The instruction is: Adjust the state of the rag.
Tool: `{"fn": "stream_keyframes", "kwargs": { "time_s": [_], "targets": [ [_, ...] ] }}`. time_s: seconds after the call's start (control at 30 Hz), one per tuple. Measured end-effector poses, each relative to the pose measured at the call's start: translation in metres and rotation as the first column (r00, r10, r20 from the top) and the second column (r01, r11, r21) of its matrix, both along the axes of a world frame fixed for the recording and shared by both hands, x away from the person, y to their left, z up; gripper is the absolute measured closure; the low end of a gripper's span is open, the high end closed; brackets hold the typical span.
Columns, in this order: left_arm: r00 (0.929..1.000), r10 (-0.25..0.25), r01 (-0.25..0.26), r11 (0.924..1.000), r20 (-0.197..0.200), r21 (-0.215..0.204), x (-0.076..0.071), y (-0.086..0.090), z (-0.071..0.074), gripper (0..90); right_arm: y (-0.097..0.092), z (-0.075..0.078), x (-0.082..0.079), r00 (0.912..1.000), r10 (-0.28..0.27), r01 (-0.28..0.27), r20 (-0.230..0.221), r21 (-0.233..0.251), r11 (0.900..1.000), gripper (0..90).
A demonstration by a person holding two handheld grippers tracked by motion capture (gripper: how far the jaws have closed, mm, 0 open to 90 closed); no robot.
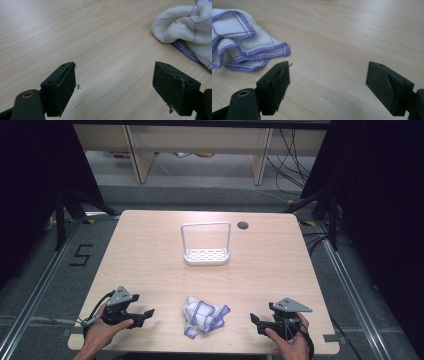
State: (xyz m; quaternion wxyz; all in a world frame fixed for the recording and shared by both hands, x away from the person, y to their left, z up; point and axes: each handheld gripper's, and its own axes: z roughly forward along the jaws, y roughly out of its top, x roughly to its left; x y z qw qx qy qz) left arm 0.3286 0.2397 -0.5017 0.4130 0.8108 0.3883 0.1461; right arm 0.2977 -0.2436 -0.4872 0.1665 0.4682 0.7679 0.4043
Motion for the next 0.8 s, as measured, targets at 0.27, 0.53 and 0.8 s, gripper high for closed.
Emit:
{"fn": "stream_keyframes", "kwargs": {
  "time_s": [0.27, 0.53, 0.8],
  "targets": [
    [0.9995, -0.028, 0.027, 0.9993, -0.015, -0.026, -0.001, -0.006, -0.002, 19.7, 0.001, 0.001, 0.0, 0.9994, -0.026, 0.026, -0.021, 0.002, 0.9997, 21.6],
    [0.9992, -0.04, 0.039, 0.9927, -0.002, -0.114, -0.003, -0.017, 0.012, 23.6, 0.002, 0.004, -0.002, 0.9979, -0.065, 0.065, -0.007, 0.035, 0.9973, 22.2],
    [0.9882, -0.153, 0.152, 0.9792, 0.004, -0.134, -0.006, -0.059, 0.026, 27.4, -0.003, 0.003, 0.0, 0.9988, -0.049, 0.049, 0.004, 0.051, 0.9975, 22.2]
  ]
}}
